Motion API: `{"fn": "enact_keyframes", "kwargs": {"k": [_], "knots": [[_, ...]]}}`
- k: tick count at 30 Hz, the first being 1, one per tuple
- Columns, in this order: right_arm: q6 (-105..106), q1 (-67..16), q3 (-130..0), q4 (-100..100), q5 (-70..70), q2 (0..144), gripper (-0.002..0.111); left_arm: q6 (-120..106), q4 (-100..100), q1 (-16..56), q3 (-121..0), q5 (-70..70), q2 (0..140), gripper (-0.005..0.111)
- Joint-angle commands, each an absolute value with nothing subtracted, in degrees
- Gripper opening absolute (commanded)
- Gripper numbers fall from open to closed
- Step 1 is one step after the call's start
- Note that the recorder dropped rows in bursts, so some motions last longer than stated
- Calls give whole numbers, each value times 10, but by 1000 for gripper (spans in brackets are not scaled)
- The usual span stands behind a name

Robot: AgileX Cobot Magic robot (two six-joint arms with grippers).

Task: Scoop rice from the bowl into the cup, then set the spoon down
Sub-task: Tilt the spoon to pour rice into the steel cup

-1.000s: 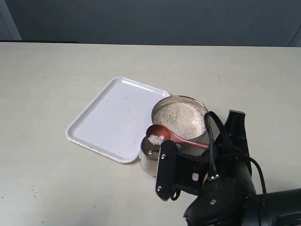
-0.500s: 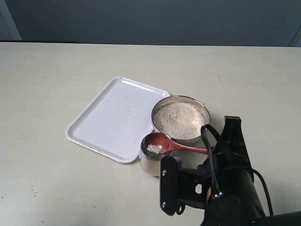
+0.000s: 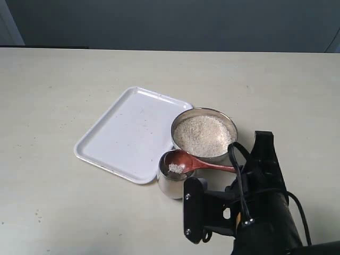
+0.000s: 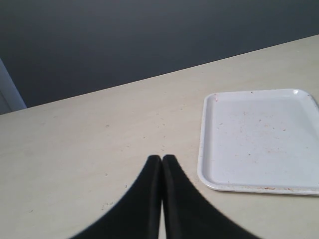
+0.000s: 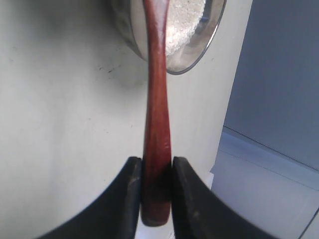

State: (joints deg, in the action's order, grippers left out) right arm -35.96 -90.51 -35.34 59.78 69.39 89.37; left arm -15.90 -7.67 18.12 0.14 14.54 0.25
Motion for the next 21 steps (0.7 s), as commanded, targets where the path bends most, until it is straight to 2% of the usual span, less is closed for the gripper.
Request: {"fn": "enact_keyframes", "kwargs": {"k": [1, 21], "knots": [[-370, -907, -351, 626, 700, 892, -1, -156, -81, 184, 0, 137, 0, 1], [-376, -907, -335, 627, 700, 892, -1, -156, -81, 184, 0, 137, 0, 1]]}}
